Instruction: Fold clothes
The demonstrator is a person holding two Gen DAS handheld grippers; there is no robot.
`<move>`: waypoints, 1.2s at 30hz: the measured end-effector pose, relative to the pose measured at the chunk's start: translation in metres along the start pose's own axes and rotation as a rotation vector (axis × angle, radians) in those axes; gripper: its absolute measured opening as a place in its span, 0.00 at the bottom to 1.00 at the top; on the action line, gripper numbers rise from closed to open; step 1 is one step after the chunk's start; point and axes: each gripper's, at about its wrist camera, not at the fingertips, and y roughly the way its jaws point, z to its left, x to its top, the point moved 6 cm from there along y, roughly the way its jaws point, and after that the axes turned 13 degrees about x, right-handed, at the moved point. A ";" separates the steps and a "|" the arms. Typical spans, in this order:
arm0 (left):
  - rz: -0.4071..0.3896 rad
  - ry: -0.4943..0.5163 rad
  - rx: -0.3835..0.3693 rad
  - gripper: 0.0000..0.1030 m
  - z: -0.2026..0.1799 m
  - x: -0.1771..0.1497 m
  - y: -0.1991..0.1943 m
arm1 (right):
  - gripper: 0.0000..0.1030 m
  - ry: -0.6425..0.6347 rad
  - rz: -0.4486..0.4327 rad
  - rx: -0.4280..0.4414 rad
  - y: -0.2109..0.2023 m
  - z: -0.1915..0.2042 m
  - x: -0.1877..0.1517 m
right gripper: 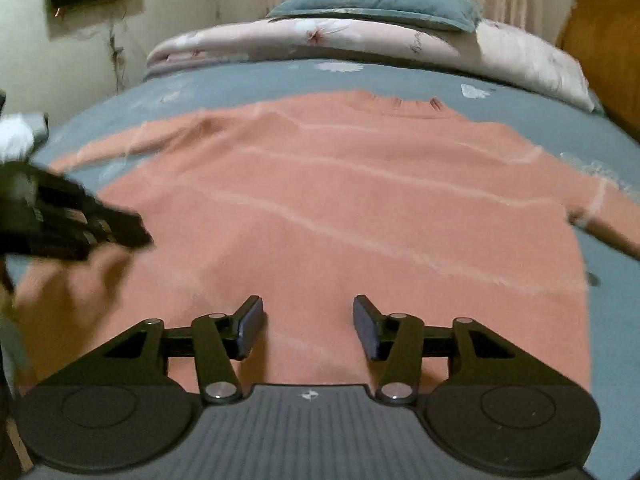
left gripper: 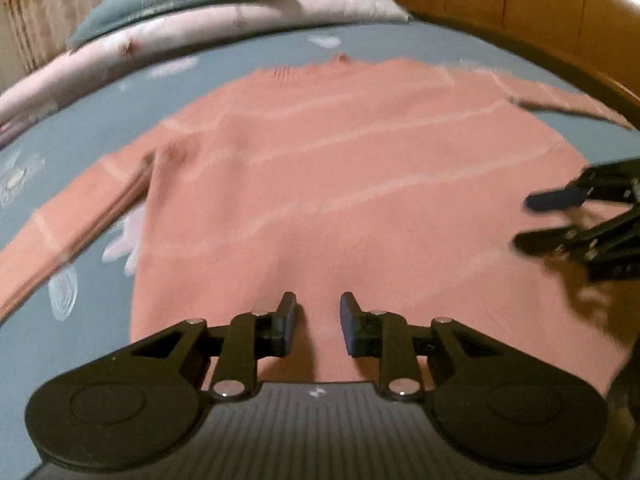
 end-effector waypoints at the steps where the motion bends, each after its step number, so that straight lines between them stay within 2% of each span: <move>1: 0.013 -0.005 -0.006 0.27 0.004 -0.008 -0.005 | 0.63 -0.007 0.010 -0.015 -0.009 -0.002 -0.008; 3: 0.028 -0.035 -0.016 0.30 0.014 -0.029 -0.017 | 0.64 -0.001 0.016 -0.032 -0.030 -0.006 -0.024; 4: 0.033 -0.048 -0.022 0.30 0.019 -0.037 -0.023 | 0.68 0.015 0.024 -0.042 -0.039 -0.009 -0.032; 5: 0.036 -0.049 -0.021 0.32 0.021 -0.040 -0.027 | 0.71 0.040 0.028 -0.053 -0.046 -0.013 -0.038; 7: 0.045 -0.038 -0.009 0.35 0.023 -0.041 -0.033 | 0.71 0.083 0.013 -0.064 -0.058 -0.020 -0.045; 9: 0.069 -0.019 0.005 0.35 0.021 -0.035 -0.040 | 0.71 0.116 0.014 -0.071 -0.063 -0.024 -0.042; 13: -0.059 0.007 -0.037 0.38 -0.005 0.009 -0.050 | 0.72 0.101 -0.035 -0.063 -0.057 -0.019 -0.015; 16: -0.122 0.008 -0.105 0.47 -0.041 0.039 -0.045 | 0.72 0.066 -0.091 -0.026 -0.031 -0.011 0.013; 19: -0.133 0.026 -0.138 0.47 -0.076 0.054 -0.026 | 0.72 0.079 -0.098 -0.049 -0.008 -0.018 0.026; 22: -0.084 0.026 -0.142 0.48 -0.094 0.047 -0.002 | 0.72 0.152 -0.068 -0.085 0.000 -0.040 0.016; 27: -0.078 -0.054 -0.163 0.52 -0.080 0.019 -0.009 | 0.73 0.193 -0.094 -0.101 -0.034 -0.061 -0.024; 31: -0.039 -0.125 -0.184 0.53 -0.062 -0.002 -0.021 | 0.74 0.219 -0.125 -0.110 -0.052 -0.061 -0.038; 34: -0.017 -0.119 -0.178 0.55 -0.055 0.003 -0.026 | 0.81 0.259 -0.152 -0.116 -0.057 -0.059 -0.033; 36: -0.037 -0.114 -0.155 0.62 -0.050 0.018 -0.026 | 0.92 0.238 -0.205 -0.110 -0.059 -0.058 -0.016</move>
